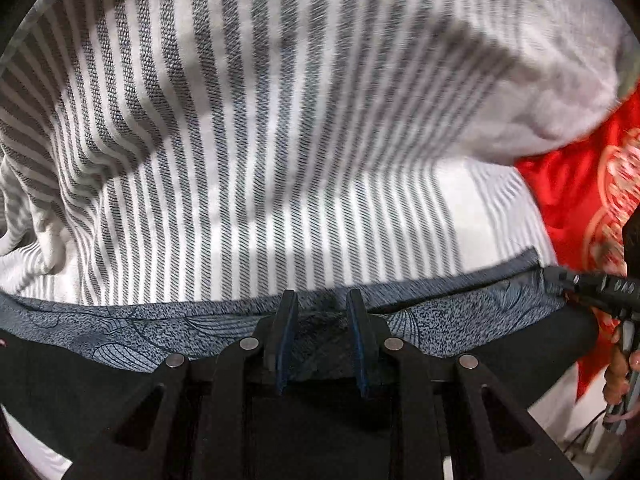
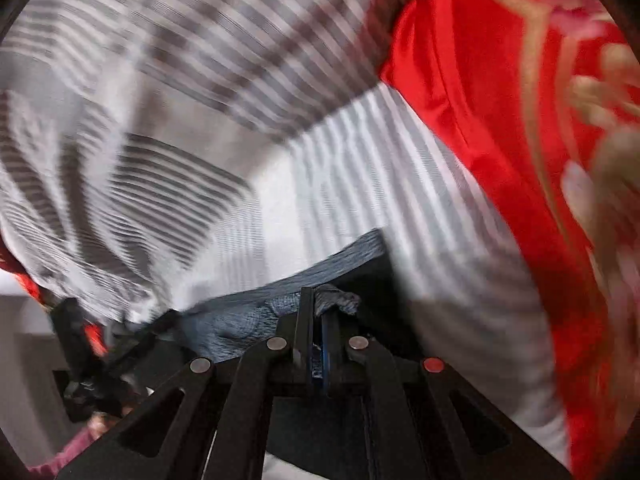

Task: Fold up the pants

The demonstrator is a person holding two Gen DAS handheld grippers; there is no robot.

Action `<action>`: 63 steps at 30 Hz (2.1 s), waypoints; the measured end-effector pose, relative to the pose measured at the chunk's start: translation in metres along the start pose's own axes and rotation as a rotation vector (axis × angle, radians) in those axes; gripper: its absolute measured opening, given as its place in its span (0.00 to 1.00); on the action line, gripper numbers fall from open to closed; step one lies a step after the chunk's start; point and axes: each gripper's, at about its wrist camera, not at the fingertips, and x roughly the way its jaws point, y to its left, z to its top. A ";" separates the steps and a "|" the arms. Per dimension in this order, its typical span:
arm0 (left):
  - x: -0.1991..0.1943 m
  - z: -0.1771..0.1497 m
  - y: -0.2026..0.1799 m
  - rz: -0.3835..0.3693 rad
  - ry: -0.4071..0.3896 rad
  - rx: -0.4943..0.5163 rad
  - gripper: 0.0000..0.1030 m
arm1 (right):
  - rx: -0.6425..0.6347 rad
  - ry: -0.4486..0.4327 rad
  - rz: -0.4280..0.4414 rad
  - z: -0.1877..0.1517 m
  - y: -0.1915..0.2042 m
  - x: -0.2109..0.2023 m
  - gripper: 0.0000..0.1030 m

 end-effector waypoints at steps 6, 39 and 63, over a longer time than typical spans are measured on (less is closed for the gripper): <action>-0.011 -0.004 0.000 0.078 -0.008 -0.020 0.26 | -0.077 -0.007 -0.073 0.002 0.014 -0.021 0.45; 0.007 -0.068 0.076 0.314 0.087 -0.139 0.40 | -0.289 0.062 -0.265 -0.046 0.057 0.021 0.77; -0.078 -0.146 0.149 0.460 0.027 -0.316 0.67 | -0.325 0.087 -0.006 -0.103 0.126 0.027 1.00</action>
